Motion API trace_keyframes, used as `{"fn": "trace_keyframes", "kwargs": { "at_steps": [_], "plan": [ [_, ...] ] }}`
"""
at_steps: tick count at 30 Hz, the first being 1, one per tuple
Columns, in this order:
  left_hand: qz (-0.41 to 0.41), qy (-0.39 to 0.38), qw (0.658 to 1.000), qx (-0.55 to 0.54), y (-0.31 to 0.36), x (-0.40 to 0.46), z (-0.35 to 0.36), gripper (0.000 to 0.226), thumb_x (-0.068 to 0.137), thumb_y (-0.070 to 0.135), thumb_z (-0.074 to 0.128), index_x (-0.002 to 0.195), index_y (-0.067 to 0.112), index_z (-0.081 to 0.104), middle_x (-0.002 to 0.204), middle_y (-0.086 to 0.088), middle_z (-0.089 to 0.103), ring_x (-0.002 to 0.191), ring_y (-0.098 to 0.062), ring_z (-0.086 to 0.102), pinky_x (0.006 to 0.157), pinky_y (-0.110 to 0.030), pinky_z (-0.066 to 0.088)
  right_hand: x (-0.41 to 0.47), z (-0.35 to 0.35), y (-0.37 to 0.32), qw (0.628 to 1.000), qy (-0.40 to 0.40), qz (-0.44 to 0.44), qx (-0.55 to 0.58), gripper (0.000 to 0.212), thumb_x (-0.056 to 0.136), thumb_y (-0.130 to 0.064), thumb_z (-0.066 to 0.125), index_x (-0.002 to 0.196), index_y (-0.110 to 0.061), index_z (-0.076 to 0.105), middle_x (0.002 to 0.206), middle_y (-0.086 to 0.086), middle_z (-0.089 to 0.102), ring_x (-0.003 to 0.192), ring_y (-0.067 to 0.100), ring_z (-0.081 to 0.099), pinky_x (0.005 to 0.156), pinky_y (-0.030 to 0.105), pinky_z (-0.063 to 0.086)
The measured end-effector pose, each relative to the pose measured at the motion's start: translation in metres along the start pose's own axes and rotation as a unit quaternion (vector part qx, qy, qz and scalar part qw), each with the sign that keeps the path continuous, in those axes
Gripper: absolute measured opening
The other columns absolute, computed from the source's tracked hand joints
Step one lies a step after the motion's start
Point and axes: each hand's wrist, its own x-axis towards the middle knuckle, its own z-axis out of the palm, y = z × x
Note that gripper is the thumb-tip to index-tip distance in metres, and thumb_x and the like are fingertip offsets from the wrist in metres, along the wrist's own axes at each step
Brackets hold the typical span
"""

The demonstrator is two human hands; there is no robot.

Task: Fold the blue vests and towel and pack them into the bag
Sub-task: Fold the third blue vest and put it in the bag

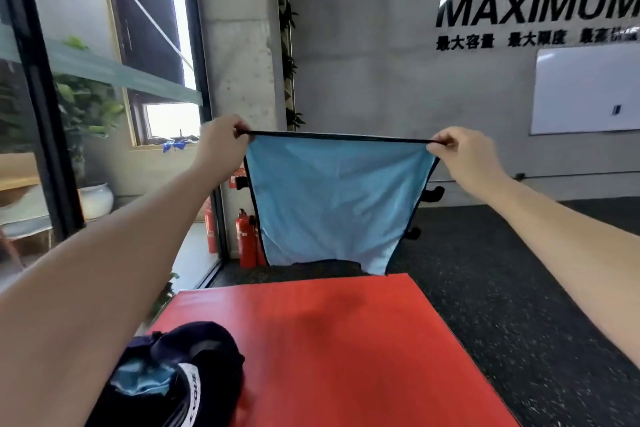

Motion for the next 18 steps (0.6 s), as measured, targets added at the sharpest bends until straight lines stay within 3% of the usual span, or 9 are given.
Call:
{"fn": "trace_keyframes", "kwargs": {
  "at_steps": [4, 7, 11, 14, 18],
  "plan": [
    [-0.019, -0.021, 0.999, -0.017, -0.007, -0.056, -0.027, 0.012, 0.09, 0.006, 0.064, 0.092, 0.016, 0.071, 0.085, 0.0, 0.067, 0.082, -0.017, 0.061, 0.078, -0.029, 0.047, -0.052, -0.015, -0.017, 0.999, -0.047, 0.015, 0.021, 0.004, 0.094, -0.026, 0.07, 0.096, -0.023, 0.07, 0.091, -0.01, 0.069, 0.085, 0.008, 0.063, 0.075, 0.02, 0.042],
    [-0.062, -0.073, 0.995, -0.008, -0.024, -0.132, -0.031, 0.014, 0.087, 0.002, 0.065, 0.092, 0.012, 0.073, 0.079, 0.0, 0.066, 0.078, -0.02, 0.06, 0.071, -0.028, 0.042, -0.12, -0.014, -0.013, 0.993, -0.108, 0.045, 0.032, 0.005, 0.089, -0.02, 0.075, 0.089, -0.024, 0.072, 0.088, -0.007, 0.072, 0.083, 0.008, 0.066, 0.075, 0.022, 0.045],
    [-0.112, -0.163, 0.98, -0.011, -0.055, -0.259, -0.024, 0.02, 0.08, -0.004, 0.068, 0.083, 0.014, 0.074, 0.074, 0.002, 0.072, 0.075, -0.014, 0.067, 0.075, -0.029, 0.052, -0.229, -0.008, 0.003, 0.975, -0.199, 0.095, 0.006, 0.012, 0.085, -0.013, 0.077, 0.079, -0.022, 0.072, 0.077, -0.007, 0.073, 0.069, 0.0, 0.065, 0.062, 0.008, 0.042],
    [-0.123, -0.201, 0.972, 0.003, -0.065, -0.334, -0.026, 0.028, 0.074, -0.003, 0.075, 0.073, 0.025, 0.07, 0.066, 0.008, 0.068, 0.063, 0.001, 0.059, 0.063, -0.008, 0.042, -0.293, -0.011, 0.012, 0.963, -0.237, 0.131, -0.018, 0.012, 0.085, -0.015, 0.078, 0.078, -0.023, 0.072, 0.075, -0.01, 0.072, 0.071, 0.0, 0.064, 0.063, 0.01, 0.042],
    [-0.119, -0.225, 0.967, 0.011, -0.061, -0.391, -0.038, 0.034, 0.076, 0.001, 0.074, 0.074, 0.033, 0.064, 0.069, 0.012, 0.067, 0.064, -0.002, 0.06, 0.062, -0.01, 0.037, -0.338, -0.027, 0.016, 0.955, -0.254, 0.149, -0.04, 0.016, 0.085, -0.011, 0.076, 0.077, -0.023, 0.07, 0.077, -0.011, 0.069, 0.075, 0.004, 0.062, 0.066, 0.008, 0.041]
  ]
}}
